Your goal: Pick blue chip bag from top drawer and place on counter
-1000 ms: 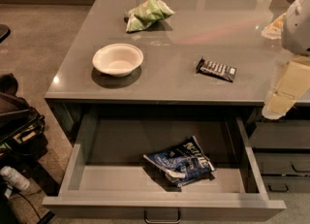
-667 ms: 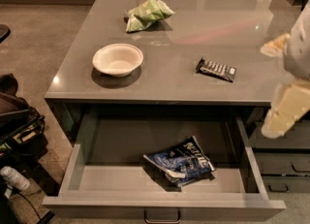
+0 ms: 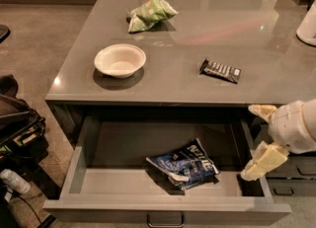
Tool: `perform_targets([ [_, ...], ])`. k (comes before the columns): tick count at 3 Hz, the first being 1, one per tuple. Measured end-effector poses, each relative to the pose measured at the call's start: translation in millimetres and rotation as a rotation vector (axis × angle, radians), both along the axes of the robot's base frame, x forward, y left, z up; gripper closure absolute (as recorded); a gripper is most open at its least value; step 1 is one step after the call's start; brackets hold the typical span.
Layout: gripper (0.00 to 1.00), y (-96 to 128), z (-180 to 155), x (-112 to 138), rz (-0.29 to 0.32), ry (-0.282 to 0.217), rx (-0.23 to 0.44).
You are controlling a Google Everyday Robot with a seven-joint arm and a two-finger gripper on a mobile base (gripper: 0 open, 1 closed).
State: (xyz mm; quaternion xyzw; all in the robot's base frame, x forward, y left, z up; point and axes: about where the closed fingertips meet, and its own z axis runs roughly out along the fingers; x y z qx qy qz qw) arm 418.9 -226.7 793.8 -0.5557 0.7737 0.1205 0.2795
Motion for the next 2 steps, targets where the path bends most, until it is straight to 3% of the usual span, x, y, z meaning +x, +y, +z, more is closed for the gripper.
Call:
perform_targets([
  [1,0.0,-5,-8,20,-0.044,-0.047,0.02],
  [2,0.0,-1,-22,9,-0.056,-0.041,0.05],
])
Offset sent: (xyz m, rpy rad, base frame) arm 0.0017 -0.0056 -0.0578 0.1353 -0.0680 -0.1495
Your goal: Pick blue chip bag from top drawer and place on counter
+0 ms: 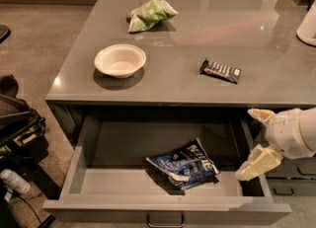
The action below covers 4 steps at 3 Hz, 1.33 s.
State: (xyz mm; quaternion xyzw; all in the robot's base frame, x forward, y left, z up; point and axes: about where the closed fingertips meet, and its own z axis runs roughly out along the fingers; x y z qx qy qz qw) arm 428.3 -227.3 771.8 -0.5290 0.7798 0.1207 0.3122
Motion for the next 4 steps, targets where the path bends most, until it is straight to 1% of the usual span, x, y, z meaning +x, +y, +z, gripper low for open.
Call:
perform_targets([
  [1,0.0,20,-49,2,-0.021,0.033,0.107],
  [2,0.0,44,-95,3,-0.02,0.095,0.208],
  [3,0.0,75,-123,20,0.028,0.108,0.266],
  [4,0.0,107,-141,38,0.081,0.111,0.295],
])
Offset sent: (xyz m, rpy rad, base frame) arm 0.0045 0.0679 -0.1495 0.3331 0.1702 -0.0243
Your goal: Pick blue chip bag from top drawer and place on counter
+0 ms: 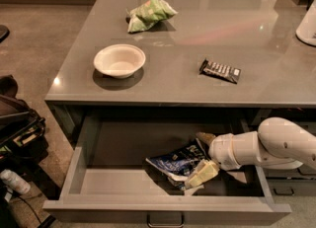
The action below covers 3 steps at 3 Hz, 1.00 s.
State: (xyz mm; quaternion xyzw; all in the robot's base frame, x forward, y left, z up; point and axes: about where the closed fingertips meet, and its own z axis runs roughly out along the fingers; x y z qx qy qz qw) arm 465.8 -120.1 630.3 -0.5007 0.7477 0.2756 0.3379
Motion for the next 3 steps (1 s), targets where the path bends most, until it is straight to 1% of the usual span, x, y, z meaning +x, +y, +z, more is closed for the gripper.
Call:
perform_targets([
  [1,0.0,15.4,-18.7,4.1,0.007,0.006,0.004],
  [2,0.19,15.5,-19.3,4.6,0.006,0.006,0.004],
  [3,0.42,15.5,-19.3,4.6,0.006,0.006,0.004],
])
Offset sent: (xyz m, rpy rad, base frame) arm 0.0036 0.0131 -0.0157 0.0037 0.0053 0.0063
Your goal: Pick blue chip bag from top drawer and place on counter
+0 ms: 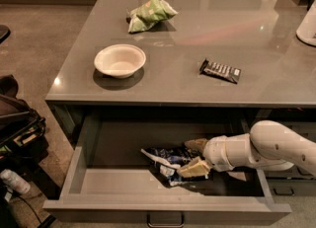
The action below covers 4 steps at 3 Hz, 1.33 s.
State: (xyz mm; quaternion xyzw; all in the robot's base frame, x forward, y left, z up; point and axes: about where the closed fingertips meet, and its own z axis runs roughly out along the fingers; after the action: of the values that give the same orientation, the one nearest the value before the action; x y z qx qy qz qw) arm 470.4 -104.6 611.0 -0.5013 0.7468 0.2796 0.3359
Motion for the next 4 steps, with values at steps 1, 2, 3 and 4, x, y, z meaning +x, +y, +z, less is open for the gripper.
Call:
perform_targets([
  [1,0.65,0,0,0,0.0,0.0,0.0],
  [2,0.88,0,0,0,0.0,0.0,0.0],
  [3,1.0,0,0,0,0.0,0.0,0.0],
  [4,1.0,0,26,-1,0.007,0.003,-0.022],
])
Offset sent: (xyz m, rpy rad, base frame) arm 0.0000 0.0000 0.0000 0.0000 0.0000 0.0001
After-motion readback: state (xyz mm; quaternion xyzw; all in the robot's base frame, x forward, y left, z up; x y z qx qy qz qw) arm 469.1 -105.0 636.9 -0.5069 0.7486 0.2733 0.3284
